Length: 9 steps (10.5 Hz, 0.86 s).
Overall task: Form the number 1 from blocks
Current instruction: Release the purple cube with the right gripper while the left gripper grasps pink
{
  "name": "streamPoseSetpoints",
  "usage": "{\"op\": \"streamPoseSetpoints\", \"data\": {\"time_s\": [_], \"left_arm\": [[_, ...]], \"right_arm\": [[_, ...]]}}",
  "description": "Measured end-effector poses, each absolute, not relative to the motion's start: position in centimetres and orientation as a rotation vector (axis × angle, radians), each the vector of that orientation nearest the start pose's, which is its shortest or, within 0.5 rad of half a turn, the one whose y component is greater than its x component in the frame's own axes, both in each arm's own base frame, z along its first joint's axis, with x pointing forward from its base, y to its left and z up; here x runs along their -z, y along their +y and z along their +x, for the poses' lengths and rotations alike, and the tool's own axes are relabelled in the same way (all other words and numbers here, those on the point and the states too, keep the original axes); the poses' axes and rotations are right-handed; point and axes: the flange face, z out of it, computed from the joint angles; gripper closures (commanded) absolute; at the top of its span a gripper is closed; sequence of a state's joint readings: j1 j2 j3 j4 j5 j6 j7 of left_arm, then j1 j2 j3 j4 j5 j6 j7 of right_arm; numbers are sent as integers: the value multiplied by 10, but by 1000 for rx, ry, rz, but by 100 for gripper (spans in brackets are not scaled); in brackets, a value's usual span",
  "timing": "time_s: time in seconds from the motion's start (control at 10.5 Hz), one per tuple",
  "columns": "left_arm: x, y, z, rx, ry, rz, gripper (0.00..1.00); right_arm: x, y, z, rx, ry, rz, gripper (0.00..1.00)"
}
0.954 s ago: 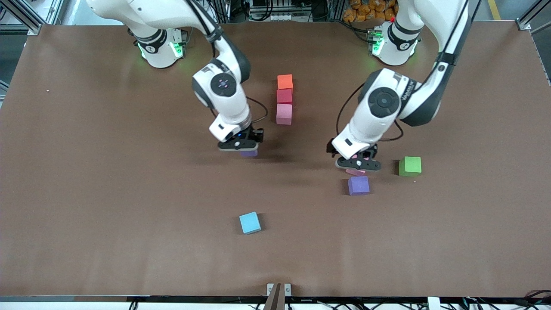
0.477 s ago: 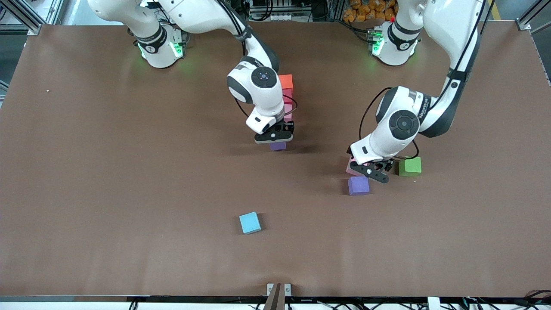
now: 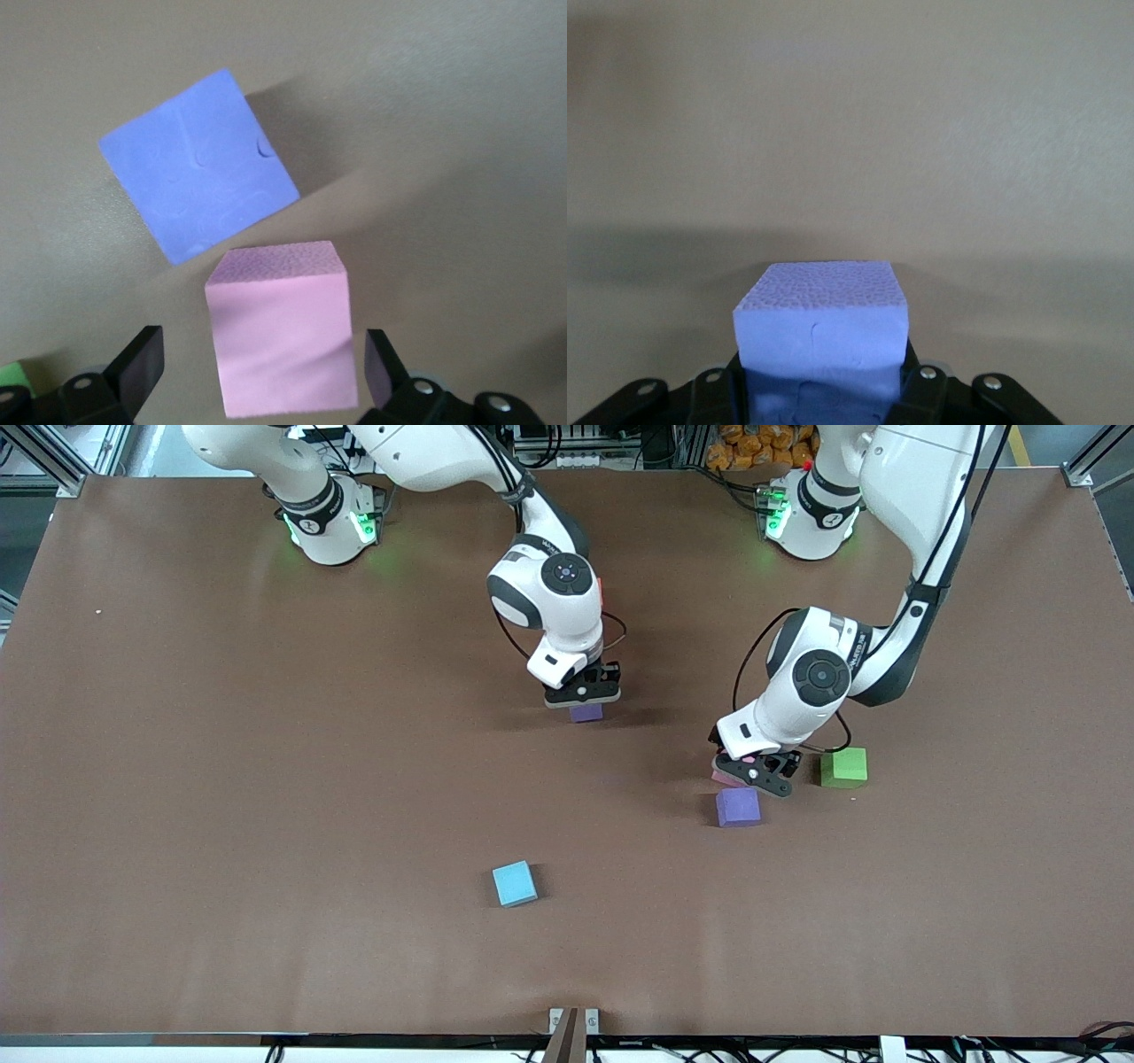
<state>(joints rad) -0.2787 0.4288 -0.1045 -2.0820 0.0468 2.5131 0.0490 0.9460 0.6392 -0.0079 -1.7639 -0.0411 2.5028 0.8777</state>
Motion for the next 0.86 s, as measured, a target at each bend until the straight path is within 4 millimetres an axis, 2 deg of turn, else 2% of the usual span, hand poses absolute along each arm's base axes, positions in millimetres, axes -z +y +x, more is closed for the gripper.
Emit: {"op": "streamPoseSetpoints", "data": {"time_s": [0.1, 0.19, 0.29, 0.38, 0.67, 0.76, 0.86], "left_arm": [[-213, -217, 546, -2, 697, -3080, 0], [-209, -217, 546, -6, 668, -3086, 13], [-208, -217, 545, -10, 632, -3094, 62], [-208, -217, 545, -11, 609, -3098, 100], [-210, -221, 545, -4, 537, -3113, 100], [-212, -226, 544, 4, 529, -3117, 100], [-216, -233, 544, 18, 520, -3124, 100]], "right_arm": [[-208, 544, 391, 121, -149, -3084, 58], [-204, 543, 387, 113, -152, -3090, 54], [-203, 545, 383, 110, -153, -3093, 33], [-203, 547, 380, 109, -151, -3092, 0], [-205, 547, 380, 115, -113, -3092, 0], [-212, 539, 390, 127, -73, -3090, 0], [-227, 520, 405, 141, -16, -3085, 0]]}}
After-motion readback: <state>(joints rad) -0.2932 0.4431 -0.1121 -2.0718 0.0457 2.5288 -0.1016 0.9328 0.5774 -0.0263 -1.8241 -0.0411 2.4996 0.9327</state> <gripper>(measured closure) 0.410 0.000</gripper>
